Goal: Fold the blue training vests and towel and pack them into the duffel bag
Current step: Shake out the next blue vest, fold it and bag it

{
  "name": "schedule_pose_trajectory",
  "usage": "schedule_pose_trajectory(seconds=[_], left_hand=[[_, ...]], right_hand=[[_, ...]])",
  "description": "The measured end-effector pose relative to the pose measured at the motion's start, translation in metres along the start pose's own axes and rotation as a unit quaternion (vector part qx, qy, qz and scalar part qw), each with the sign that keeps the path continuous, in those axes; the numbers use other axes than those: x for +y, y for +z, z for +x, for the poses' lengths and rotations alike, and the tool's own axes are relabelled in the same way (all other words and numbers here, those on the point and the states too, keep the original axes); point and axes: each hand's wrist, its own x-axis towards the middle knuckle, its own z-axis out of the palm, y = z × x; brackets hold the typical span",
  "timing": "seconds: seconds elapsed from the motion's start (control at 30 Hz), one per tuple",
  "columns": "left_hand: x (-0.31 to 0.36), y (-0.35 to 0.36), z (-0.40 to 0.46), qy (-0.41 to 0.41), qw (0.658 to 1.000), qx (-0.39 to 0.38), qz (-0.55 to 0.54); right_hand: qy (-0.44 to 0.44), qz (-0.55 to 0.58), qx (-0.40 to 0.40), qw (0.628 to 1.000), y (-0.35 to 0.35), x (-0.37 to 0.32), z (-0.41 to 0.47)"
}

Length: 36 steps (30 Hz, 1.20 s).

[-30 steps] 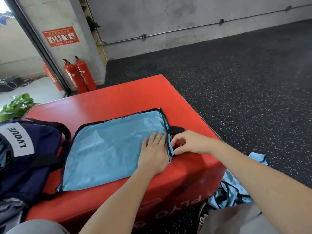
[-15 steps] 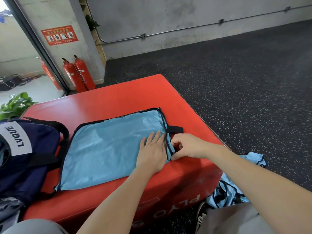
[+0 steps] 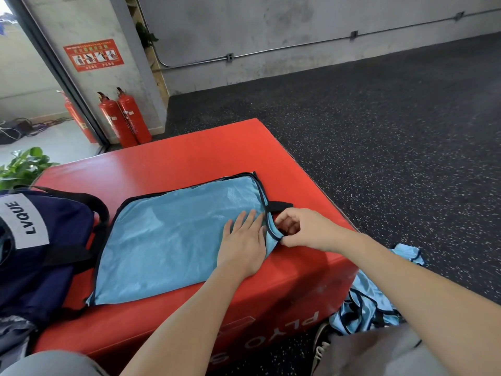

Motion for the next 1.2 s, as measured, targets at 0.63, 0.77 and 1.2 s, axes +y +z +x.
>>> schedule_pose_trajectory(seconds=[0.63,0.77,1.2], left_hand=[[0.015,-0.006,0.002,-0.032,0.995,-0.087,0.028],[0.012,-0.009,-0.007,-0.015,0.996,-0.091,0.006],[-0.125,-0.028,-0.165,-0.224,0.973,0.036,-0.044]], right_hand=[[0.011,-0.108,0.113,0.988,-0.033,-0.001,-0.014],[-0.072,-0.122,0.129,0.982,-0.003,-0.027,-0.011],[-0.059,-0.298,-0.063,0.951,0.031,-0.038,-0.015]])
